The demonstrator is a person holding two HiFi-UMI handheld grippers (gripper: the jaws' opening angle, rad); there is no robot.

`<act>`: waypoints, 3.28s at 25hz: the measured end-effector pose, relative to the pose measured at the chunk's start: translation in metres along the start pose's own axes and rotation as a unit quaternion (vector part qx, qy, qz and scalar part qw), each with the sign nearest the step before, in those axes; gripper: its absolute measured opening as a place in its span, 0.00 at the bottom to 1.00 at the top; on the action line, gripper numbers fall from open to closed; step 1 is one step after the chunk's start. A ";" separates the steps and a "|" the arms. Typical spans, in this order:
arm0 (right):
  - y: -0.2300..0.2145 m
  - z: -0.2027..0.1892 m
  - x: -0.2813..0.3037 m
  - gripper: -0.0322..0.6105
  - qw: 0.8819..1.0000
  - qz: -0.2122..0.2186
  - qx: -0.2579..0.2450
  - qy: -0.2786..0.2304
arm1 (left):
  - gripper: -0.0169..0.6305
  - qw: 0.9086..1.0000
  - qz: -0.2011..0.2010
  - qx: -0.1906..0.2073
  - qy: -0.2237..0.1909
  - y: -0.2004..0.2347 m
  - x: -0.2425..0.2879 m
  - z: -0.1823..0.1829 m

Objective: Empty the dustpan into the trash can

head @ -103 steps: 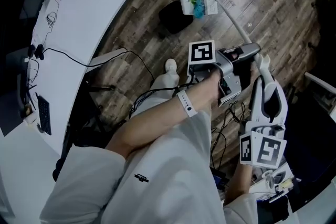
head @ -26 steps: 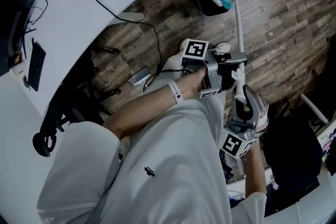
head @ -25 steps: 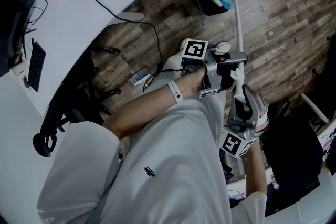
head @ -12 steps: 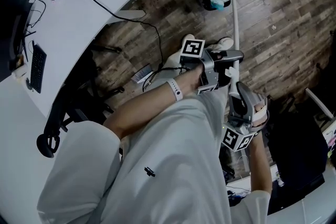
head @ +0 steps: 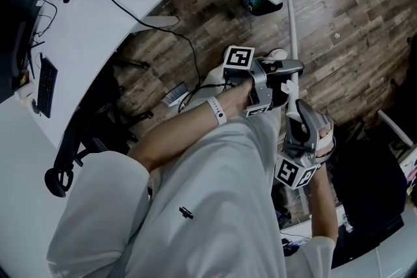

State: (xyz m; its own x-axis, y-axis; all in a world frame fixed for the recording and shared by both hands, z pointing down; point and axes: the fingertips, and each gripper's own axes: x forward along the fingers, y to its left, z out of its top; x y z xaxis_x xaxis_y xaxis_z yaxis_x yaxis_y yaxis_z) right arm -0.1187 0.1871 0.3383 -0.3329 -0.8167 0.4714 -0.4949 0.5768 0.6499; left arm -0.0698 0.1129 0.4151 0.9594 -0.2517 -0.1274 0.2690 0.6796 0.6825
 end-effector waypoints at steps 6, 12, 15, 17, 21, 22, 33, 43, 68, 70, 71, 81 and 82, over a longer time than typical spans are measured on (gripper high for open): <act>-0.019 0.004 -0.010 0.23 0.999 -0.028 0.014 0.005 | 0.18 1.000 -0.003 0.005 0.012 -0.014 0.014 -0.014; -0.059 0.010 -0.019 0.23 0.996 -0.067 0.052 0.010 | 0.18 0.999 0.016 0.011 0.032 -0.029 0.042 -0.031; -0.078 0.006 -0.027 0.23 0.991 -0.093 0.088 0.022 | 0.19 0.999 0.023 0.014 0.046 -0.034 0.059 -0.041; -0.088 0.002 -0.034 0.23 0.987 -0.112 0.114 0.031 | 0.19 0.998 0.023 0.013 0.056 -0.037 0.072 -0.048; -0.110 -0.012 -0.050 0.23 0.970 -0.157 0.179 0.051 | 0.19 0.997 0.024 0.003 0.077 -0.035 0.101 -0.062; -0.117 -0.018 -0.053 0.23 0.964 -0.169 0.197 0.055 | 0.19 0.996 0.025 0.000 0.082 -0.034 0.110 -0.064; -0.188 -0.097 -0.040 0.23 0.924 -0.167 0.313 0.145 | 0.20 0.992 0.015 -0.080 0.100 -0.020 0.202 -0.042; -0.248 -0.194 -0.035 0.23 0.877 -0.178 0.415 0.163 | 0.27 0.995 0.003 -0.026 0.091 0.009 0.265 0.013; -0.280 -0.265 -0.098 0.23 0.739 -0.258 0.597 0.175 | 0.04 0.849 0.264 0.434 0.144 0.016 0.177 0.060; -0.284 -0.261 -0.096 0.23 0.740 -0.259 0.594 0.177 | 0.04 0.824 0.281 0.470 0.147 0.015 0.171 0.060; -0.287 -0.259 -0.097 0.23 0.741 -0.260 0.592 0.179 | 0.04 0.809 0.288 0.490 0.149 0.014 0.169 0.059; -0.287 -0.256 -0.093 0.23 0.738 -0.280 0.587 0.179 | 0.04 0.699 0.324 0.614 0.169 -0.003 0.150 0.057; -0.285 -0.258 -0.090 0.23 0.741 -0.279 0.584 0.179 | 0.04 0.693 0.326 0.621 0.169 -0.005 0.147 0.057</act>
State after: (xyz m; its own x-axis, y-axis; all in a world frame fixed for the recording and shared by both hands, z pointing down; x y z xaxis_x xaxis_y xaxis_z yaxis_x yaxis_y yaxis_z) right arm 0.2593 0.1005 0.2650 0.3168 -0.7450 0.5870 -0.9019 -0.4283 -0.0568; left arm 0.0655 0.0331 0.4344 0.8637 0.1481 0.4817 -0.3105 -0.5965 0.7401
